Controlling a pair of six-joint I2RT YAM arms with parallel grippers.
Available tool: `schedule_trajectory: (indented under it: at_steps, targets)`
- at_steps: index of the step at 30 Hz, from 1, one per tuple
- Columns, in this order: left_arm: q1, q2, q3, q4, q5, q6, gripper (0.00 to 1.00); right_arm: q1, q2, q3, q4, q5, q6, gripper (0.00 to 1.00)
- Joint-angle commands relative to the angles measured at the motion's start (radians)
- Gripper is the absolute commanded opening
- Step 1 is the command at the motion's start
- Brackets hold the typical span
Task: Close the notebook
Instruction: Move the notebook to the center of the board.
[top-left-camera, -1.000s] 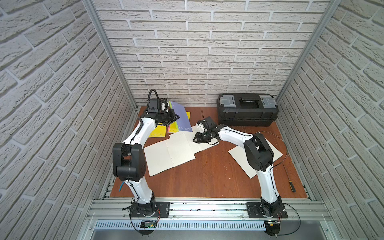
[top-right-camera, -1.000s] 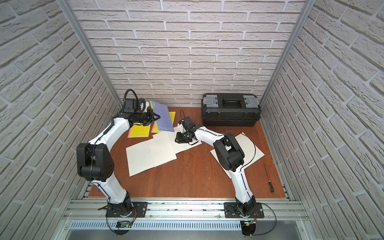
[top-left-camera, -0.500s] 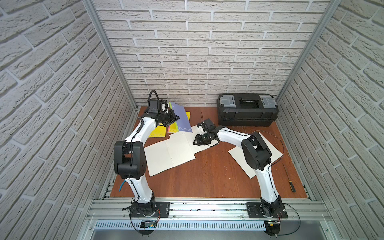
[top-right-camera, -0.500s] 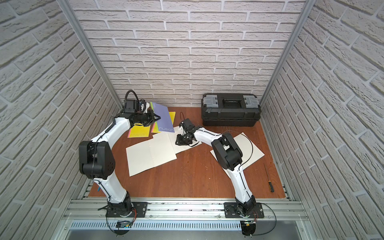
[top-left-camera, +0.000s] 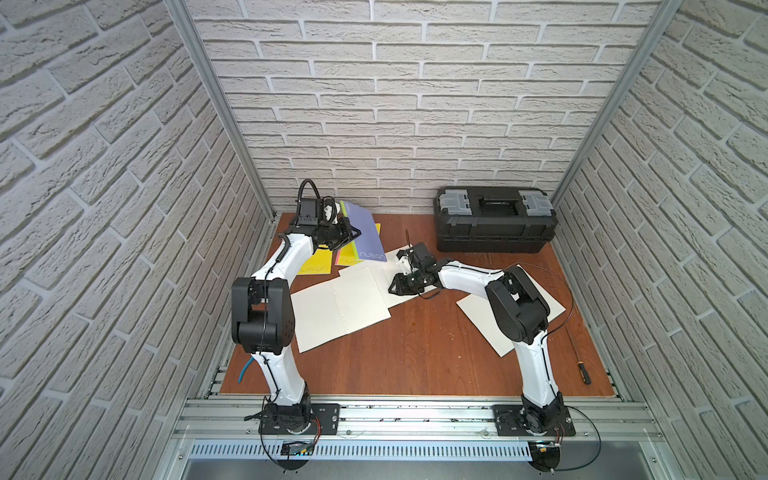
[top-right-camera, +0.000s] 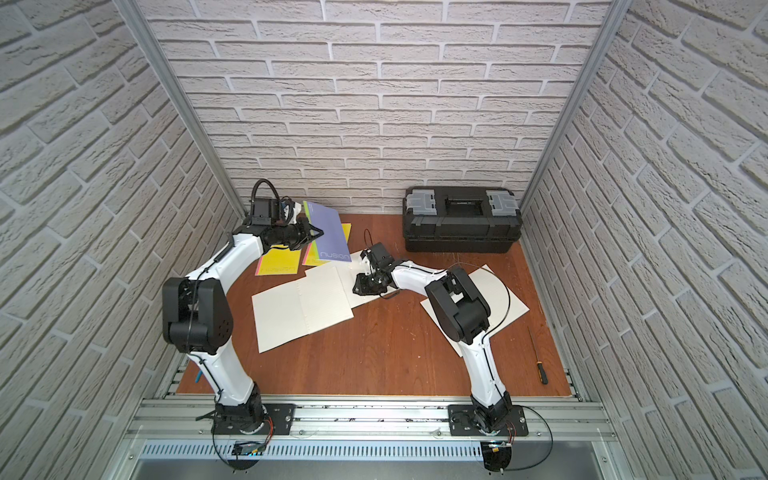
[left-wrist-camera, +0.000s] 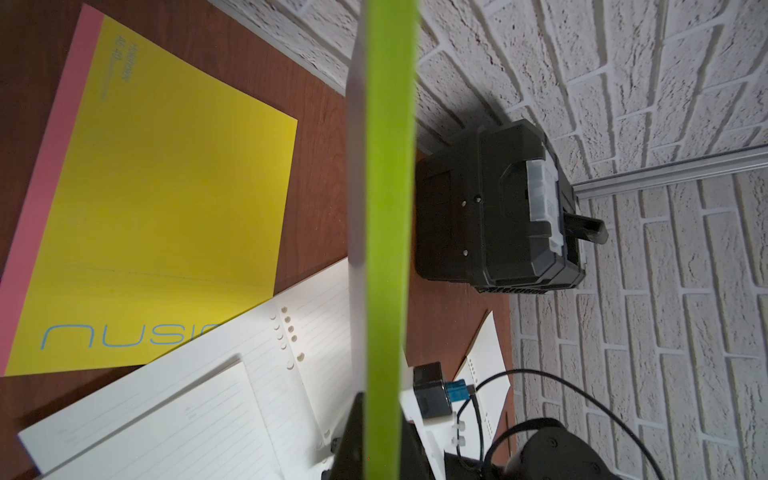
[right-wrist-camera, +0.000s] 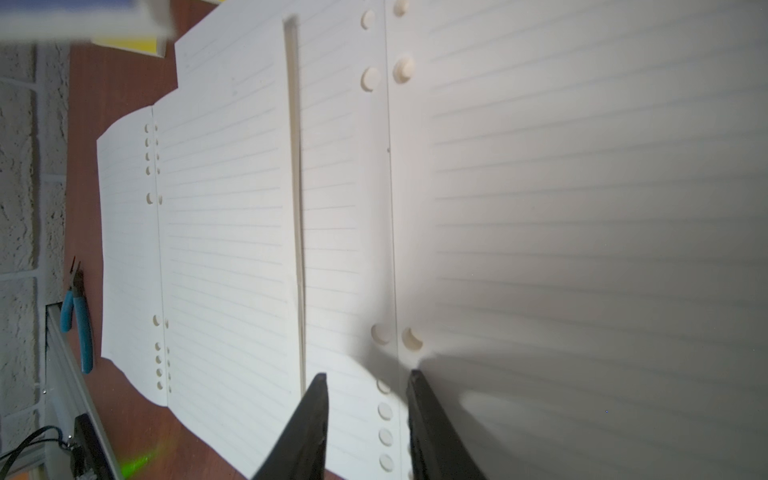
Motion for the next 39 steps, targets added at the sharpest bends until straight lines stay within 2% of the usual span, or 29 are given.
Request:
schedule_trajectory:
  at_steps: [1, 11, 17, 27, 39]
  targets:
    - [0.006, 0.026, 0.033, 0.104, 0.056, 0.003, 0.00, 0.022, -0.021, -0.076, -0.083, 0.030, 0.022, 0.34]
    - [-0.006, 0.089, 0.041, 0.228, 0.131, -0.011, 0.00, 0.048, -0.101, -0.191, -0.053, 0.053, 0.062, 0.33]
    - [-0.018, 0.157, 0.094, 0.264, 0.182, -0.021, 0.00, 0.063, -0.134, -0.262, -0.017, 0.054, 0.102, 0.33]
    - [-0.034, 0.323, 0.215, 0.358, 0.296, -0.100, 0.00, 0.081, -0.158, -0.341, 0.012, 0.070, 0.143, 0.32]
    - [-0.075, 0.508, 0.392, 0.345, 0.367, -0.105, 0.00, 0.100, -0.213, -0.386, 0.023, 0.066, 0.175, 0.32]
